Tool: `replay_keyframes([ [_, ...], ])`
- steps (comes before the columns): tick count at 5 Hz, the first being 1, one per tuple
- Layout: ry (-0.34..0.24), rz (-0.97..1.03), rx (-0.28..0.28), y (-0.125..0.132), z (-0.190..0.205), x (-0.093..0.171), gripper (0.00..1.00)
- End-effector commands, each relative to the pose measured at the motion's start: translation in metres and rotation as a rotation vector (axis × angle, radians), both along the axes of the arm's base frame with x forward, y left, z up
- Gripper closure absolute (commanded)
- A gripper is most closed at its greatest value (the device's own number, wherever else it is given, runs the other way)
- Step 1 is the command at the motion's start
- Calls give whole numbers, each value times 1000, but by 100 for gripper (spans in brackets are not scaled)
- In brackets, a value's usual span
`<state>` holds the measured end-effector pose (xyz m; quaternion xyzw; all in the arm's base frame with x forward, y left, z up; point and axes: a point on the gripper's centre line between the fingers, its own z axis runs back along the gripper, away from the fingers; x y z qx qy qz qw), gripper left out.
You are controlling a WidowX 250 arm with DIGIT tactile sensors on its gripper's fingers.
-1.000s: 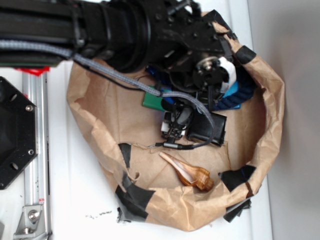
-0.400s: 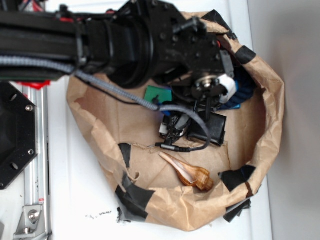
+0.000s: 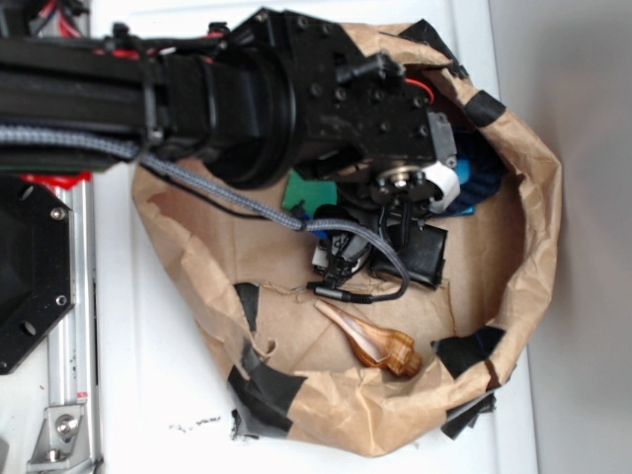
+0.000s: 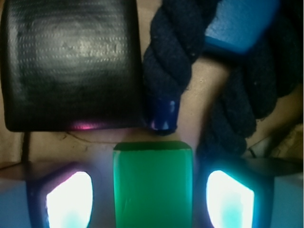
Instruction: Grab the green block.
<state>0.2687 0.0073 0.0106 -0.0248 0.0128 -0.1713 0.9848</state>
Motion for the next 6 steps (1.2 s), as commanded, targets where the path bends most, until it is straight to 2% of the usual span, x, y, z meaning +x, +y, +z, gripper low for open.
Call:
replay_keyframes([
  [1, 3, -69, -45, -37, -1, -14, 0],
  [2, -11, -79, -37, -44, 5, -19, 0],
  [4, -1, -90, -36, -47, 2, -25, 0],
  [5, 5, -115, -16, -41, -2, -28, 0],
  [6, -13, -89, -69, -18, 7, -30, 0],
])
